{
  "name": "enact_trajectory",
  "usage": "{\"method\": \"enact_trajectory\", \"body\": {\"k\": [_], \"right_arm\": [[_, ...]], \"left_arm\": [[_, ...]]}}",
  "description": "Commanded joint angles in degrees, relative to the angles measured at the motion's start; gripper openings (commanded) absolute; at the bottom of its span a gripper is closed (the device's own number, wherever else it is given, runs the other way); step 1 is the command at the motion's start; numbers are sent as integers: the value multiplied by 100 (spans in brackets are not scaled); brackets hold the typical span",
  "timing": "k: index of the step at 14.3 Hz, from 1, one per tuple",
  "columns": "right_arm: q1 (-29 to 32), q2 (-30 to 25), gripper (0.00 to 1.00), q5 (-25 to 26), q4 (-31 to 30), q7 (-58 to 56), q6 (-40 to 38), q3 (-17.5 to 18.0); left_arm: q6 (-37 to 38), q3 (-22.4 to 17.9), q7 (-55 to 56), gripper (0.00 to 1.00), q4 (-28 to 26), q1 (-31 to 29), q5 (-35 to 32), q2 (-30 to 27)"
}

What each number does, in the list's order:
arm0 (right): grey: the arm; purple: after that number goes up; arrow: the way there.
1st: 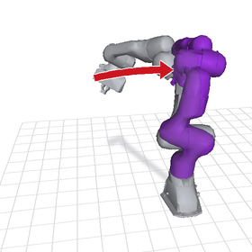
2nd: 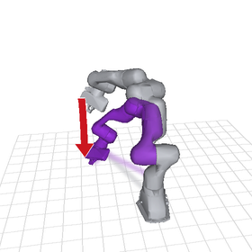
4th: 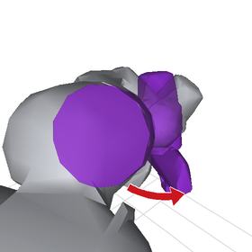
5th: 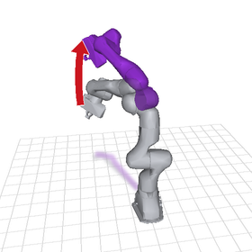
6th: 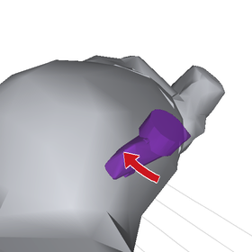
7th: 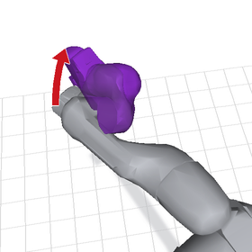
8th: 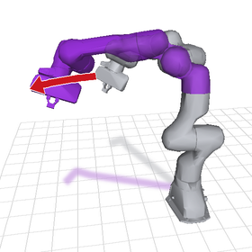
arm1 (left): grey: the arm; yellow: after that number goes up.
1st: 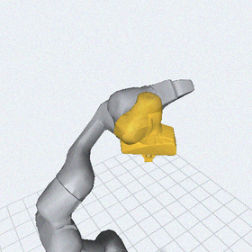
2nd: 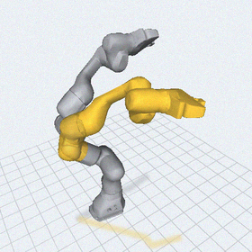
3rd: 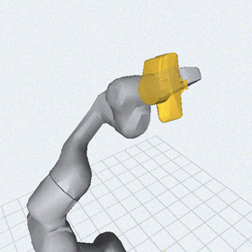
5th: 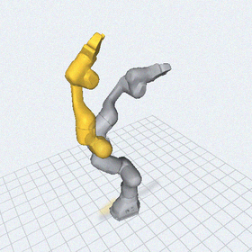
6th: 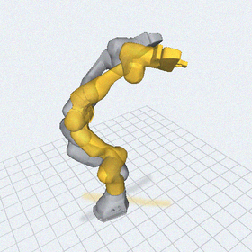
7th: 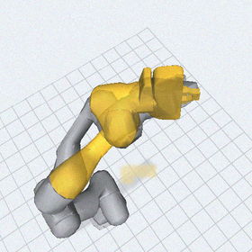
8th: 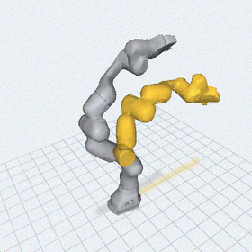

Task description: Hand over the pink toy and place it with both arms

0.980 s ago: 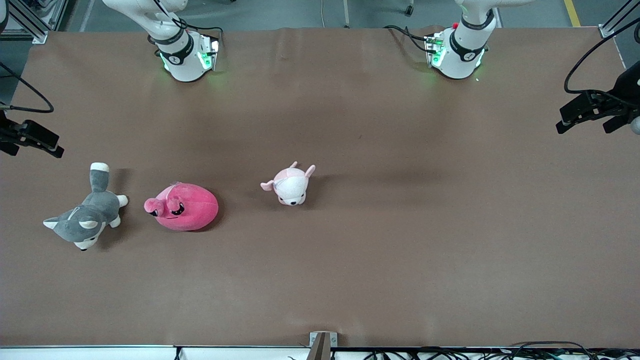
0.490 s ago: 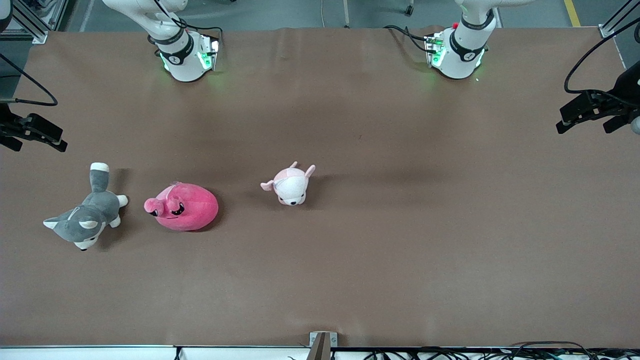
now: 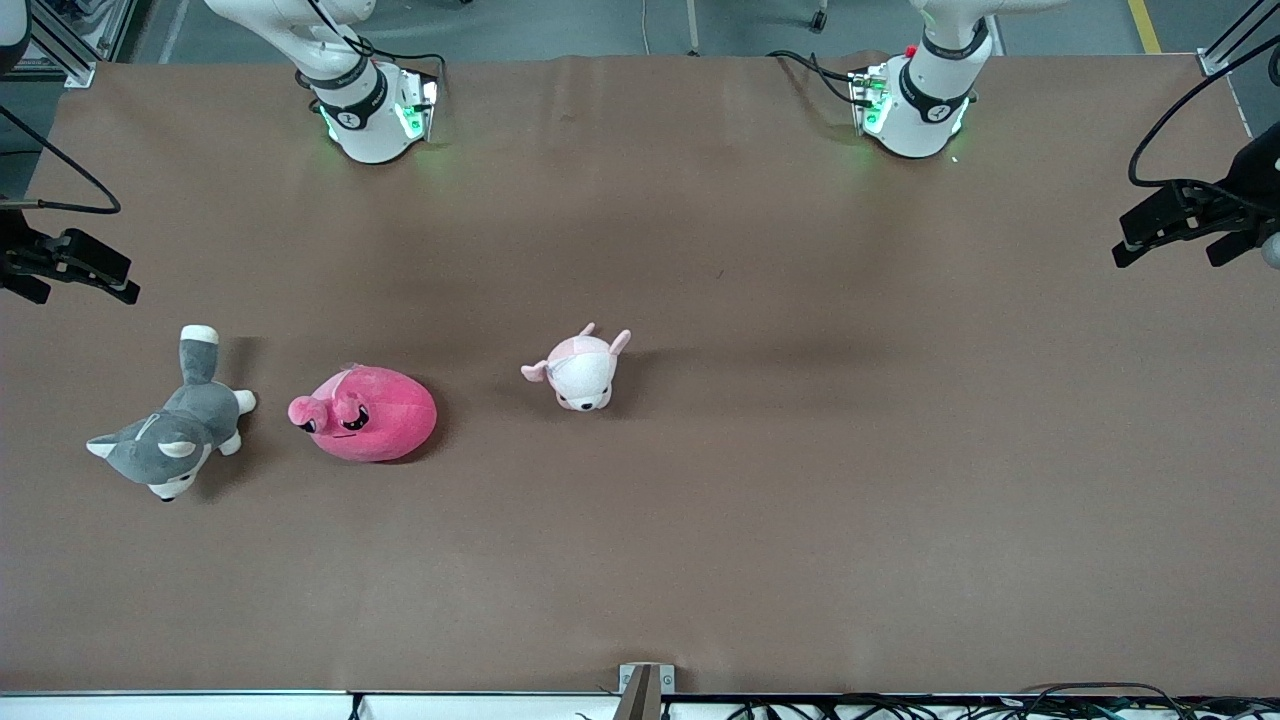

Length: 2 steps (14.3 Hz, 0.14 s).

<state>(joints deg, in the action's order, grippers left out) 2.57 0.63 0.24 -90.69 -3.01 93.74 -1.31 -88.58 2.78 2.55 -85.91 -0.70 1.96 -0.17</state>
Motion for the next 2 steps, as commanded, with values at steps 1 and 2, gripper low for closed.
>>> {"method": "enact_trajectory", "body": {"k": [1, 2], "right_arm": [[33, -178, 100, 64, -195, -77, 74, 26], [42, -178, 100, 64, -195, -77, 74, 26]], "left_arm": [[78, -15, -9, 100, 83, 17, -47, -1], [78, -15, -18, 100, 83, 17, -47, -1]]}}
